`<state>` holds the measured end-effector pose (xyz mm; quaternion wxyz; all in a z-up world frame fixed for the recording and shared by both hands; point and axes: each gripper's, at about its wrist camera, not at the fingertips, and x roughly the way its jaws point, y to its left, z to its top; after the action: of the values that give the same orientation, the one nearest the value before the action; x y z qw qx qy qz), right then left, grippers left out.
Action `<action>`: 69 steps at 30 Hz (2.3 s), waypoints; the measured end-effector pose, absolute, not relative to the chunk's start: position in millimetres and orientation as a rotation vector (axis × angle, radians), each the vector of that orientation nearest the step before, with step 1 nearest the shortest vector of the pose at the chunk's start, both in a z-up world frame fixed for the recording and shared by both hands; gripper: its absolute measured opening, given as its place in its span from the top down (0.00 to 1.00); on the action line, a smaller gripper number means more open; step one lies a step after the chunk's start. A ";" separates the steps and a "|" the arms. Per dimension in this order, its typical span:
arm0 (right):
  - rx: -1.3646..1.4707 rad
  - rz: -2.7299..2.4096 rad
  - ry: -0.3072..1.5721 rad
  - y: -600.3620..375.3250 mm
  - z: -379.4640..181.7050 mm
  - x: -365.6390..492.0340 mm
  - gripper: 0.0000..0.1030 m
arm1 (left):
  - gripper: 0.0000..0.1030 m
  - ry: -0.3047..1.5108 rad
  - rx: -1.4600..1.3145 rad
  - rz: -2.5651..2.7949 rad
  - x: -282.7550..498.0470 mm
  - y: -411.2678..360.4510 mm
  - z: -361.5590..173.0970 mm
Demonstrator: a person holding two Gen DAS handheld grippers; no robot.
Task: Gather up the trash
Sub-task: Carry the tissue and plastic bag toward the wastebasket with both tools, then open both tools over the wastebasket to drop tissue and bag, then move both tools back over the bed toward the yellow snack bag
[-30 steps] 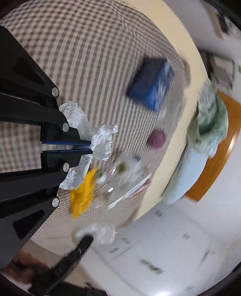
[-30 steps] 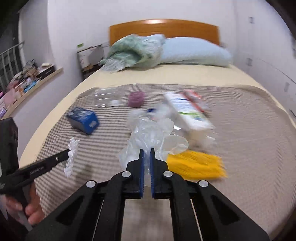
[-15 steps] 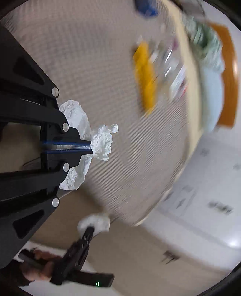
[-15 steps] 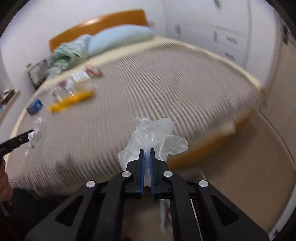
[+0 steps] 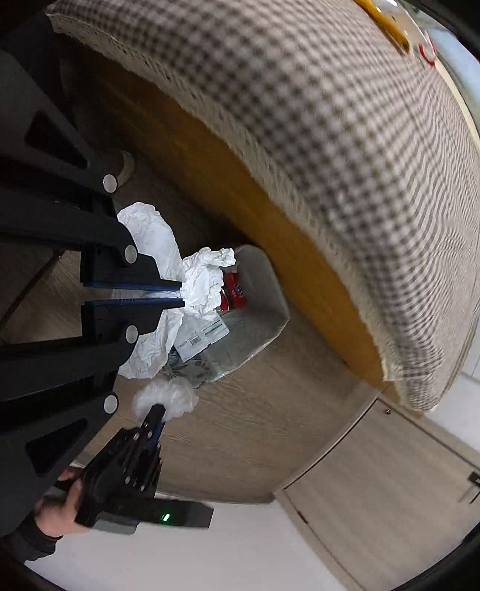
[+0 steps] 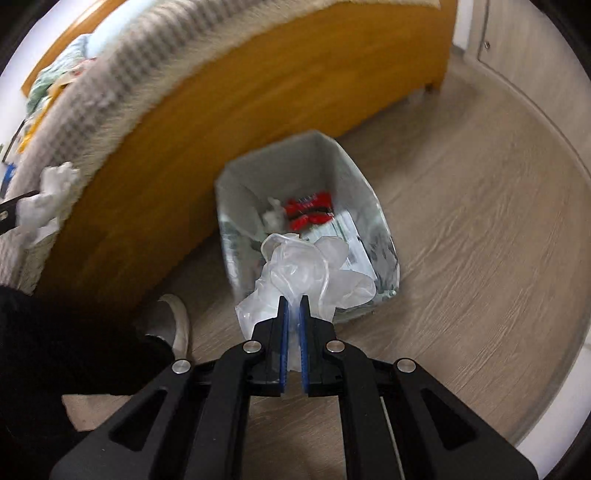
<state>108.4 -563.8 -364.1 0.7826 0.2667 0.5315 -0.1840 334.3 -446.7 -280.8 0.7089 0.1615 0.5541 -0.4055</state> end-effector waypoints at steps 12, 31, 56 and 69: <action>0.536 -0.473 1.459 -626.2 -519.8 172.5 0.94 | 0.99 1.247 0.452 -0.912 337.4 -502.8 -352.1; 0.613 -0.420 1.512 -640.9 -556.7 157.6 0.48 | 0.92 1.359 0.473 -0.913 367.2 -556.9 -451.5; 0.610 -0.518 1.229 -608.4 -400.5 133.8 0.41 | 0.23 1.194 0.464 -0.850 367.7 -510.3 -352.4; 0.316 -0.384 0.864 -531.6 -215.3 179.1 0.38 | 0.22 0.759 0.107 -0.770 388.1 -336.3 -154.8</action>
<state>179.1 -531.6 -215.3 0.8784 0.1516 0.4141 -0.1843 388.1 -336.3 -154.8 0.8560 0.0509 0.3612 -0.3664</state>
